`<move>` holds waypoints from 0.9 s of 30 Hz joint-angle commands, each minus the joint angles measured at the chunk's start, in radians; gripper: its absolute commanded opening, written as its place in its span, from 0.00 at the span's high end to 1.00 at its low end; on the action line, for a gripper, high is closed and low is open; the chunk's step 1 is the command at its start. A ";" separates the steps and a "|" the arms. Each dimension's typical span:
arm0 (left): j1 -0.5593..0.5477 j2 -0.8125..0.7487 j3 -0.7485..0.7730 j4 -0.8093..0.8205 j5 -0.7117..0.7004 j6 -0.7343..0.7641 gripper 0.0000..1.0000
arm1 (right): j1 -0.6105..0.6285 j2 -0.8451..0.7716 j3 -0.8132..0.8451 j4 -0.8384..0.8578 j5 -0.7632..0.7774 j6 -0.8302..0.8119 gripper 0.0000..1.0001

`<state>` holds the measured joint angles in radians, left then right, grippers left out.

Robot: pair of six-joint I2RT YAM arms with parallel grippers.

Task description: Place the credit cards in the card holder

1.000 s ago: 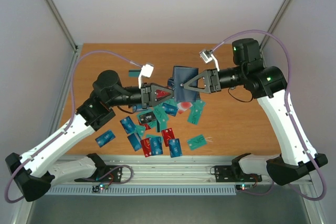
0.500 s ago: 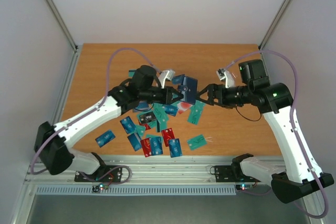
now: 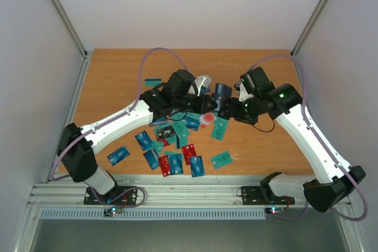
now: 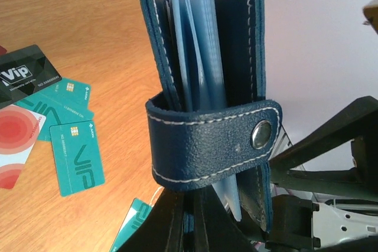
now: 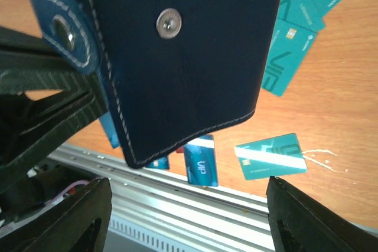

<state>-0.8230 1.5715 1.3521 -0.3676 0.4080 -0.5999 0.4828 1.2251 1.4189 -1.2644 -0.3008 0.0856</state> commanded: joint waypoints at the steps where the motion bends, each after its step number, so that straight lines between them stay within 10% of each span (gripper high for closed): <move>1: -0.007 0.020 0.042 0.018 -0.015 0.020 1.00 | 0.013 0.037 0.069 -0.013 0.097 0.006 0.29; 27: -0.003 0.004 0.023 0.017 -0.018 0.049 1.00 | 0.012 0.166 0.212 -0.125 0.254 -0.034 0.73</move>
<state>-0.8249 1.5818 1.3605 -0.3908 0.3725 -0.5720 0.4923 1.3922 1.6016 -1.3800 -0.0937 0.0597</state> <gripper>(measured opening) 0.037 0.300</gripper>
